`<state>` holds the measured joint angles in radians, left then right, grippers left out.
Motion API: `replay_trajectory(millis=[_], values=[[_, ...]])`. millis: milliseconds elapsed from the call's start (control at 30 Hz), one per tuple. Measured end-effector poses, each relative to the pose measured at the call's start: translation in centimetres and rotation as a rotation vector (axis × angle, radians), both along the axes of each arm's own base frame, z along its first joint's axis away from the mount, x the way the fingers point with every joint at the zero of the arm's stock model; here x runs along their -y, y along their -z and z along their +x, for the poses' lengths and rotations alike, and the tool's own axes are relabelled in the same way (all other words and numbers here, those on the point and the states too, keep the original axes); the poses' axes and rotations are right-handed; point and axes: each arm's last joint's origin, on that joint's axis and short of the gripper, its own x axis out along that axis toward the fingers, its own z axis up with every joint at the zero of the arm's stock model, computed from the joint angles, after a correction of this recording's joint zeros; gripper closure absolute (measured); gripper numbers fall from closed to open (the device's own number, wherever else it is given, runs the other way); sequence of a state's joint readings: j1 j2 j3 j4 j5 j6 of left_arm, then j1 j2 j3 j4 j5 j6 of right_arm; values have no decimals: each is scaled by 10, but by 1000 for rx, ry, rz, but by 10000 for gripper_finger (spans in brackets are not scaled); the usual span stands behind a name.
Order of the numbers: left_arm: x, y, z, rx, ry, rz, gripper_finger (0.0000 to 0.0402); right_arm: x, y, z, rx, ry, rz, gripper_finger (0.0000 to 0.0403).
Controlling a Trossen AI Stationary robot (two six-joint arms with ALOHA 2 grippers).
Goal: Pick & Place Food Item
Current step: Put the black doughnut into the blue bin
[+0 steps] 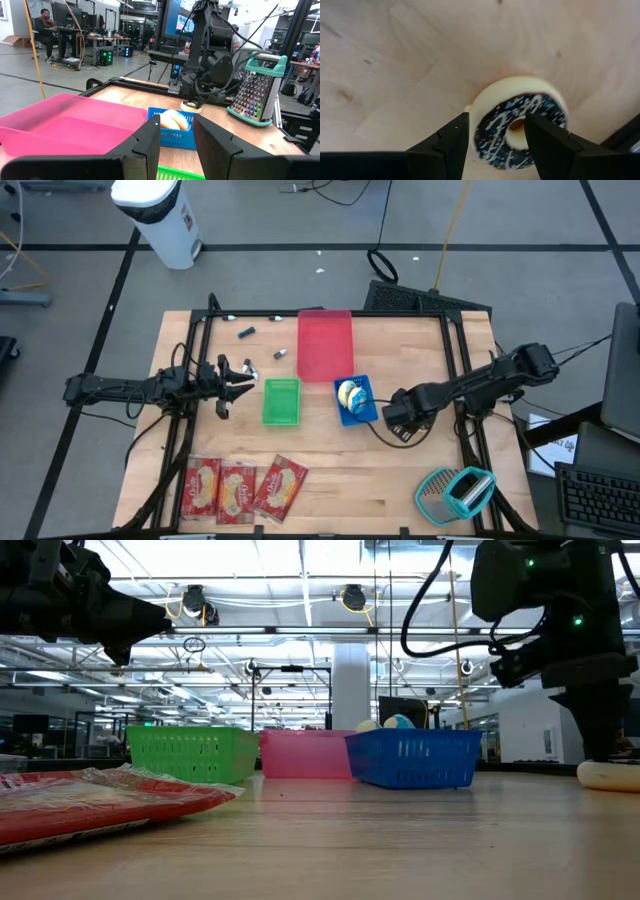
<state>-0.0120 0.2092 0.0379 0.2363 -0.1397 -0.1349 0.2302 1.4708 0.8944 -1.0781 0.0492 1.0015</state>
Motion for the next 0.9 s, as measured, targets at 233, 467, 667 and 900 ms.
replay_trajectory(millis=[233, 467, 667, 900], values=[[0, 0, 0, 0, 0, 0, 286, -8, 7, 3, 4, 35, -12, 220], [0, 0, 0, 0, 0, 0, 286, -6, 19, -8, -31, 100, -65, 241], [0, 0, 0, 0, 0, 0, 286, -5, 30, -11, -6, 117, -59, 256], [0, 0, 0, 0, 0, 0, 286, -6, 22, -10, 78, 84, -27, 281]])
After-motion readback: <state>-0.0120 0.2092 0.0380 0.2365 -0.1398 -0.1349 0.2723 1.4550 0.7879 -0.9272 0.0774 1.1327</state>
